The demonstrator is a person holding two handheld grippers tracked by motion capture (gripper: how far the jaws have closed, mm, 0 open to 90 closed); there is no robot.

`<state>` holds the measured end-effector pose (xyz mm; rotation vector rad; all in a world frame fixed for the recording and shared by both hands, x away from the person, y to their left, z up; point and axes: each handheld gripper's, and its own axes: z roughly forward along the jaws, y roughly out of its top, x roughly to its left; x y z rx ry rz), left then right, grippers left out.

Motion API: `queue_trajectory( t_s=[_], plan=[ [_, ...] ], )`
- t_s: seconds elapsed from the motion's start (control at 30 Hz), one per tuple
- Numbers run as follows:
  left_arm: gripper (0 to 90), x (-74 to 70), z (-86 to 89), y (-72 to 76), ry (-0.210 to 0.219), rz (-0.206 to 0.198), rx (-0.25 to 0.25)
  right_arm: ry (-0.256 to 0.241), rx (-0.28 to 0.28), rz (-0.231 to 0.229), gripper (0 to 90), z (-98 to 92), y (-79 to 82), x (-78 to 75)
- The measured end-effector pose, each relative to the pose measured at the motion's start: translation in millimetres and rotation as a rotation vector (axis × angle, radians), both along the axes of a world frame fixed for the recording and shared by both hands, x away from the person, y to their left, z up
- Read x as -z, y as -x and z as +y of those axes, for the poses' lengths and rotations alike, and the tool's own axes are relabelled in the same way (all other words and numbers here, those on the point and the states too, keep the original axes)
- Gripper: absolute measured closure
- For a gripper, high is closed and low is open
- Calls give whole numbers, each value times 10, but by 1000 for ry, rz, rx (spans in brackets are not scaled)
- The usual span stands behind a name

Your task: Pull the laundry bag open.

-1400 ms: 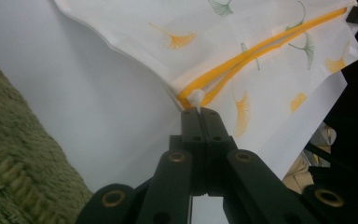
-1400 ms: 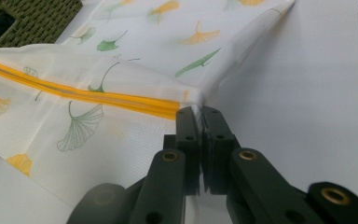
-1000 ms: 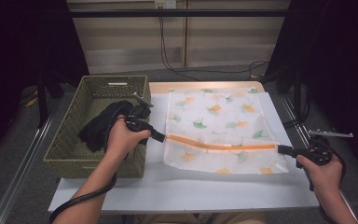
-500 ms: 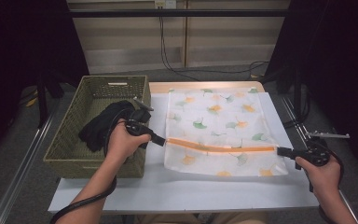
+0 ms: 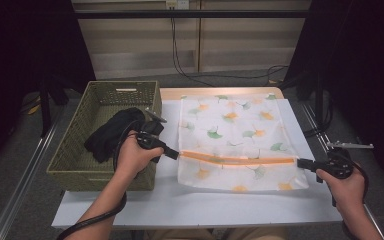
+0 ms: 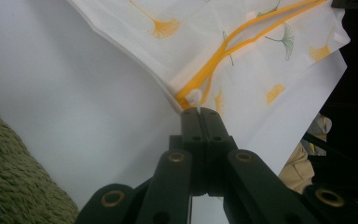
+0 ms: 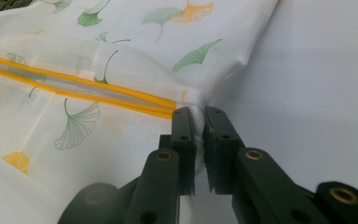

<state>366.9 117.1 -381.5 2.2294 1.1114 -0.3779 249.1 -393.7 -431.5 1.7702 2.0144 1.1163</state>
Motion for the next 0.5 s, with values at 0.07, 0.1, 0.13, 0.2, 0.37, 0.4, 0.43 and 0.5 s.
queue_trajectory(
  t_s=[0.07, 0.1, 0.13, 0.2, 0.37, 0.4, 0.43, 0.5],
  plan=[
    [900, -4, -6, 10, -5, -4, 1, 3, 2, -1, 830, 0, 2, -1],
    [900, -8, -14, 18, -23, -18, 6, 3, 2, -2, 825, 1, 4, -1],
    [900, -8, -28, 28, -19, -22, 5, 1, 2, -4, 819, 0, 5, 0],
    [900, -12, -39, 29, -21, -21, 14, -5, 3, -7, 805, 3, 7, 3],
    [900, -13, -60, 39, -24, -31, 15, 3, 6, -17, 798, 17, 12, -15],
    [900, -11, -61, 40, -22, -29, 15, 4, 3, -14, 797, 26, 12, -18],
    [900, -11, -63, 41, -29, -31, 14, 8, 1, -18, 791, 30, 12, -20],
    [900, -9, -65, 41, -35, -30, 17, 23, 1, -22, 767, 42, 12, -28]
  ],
)
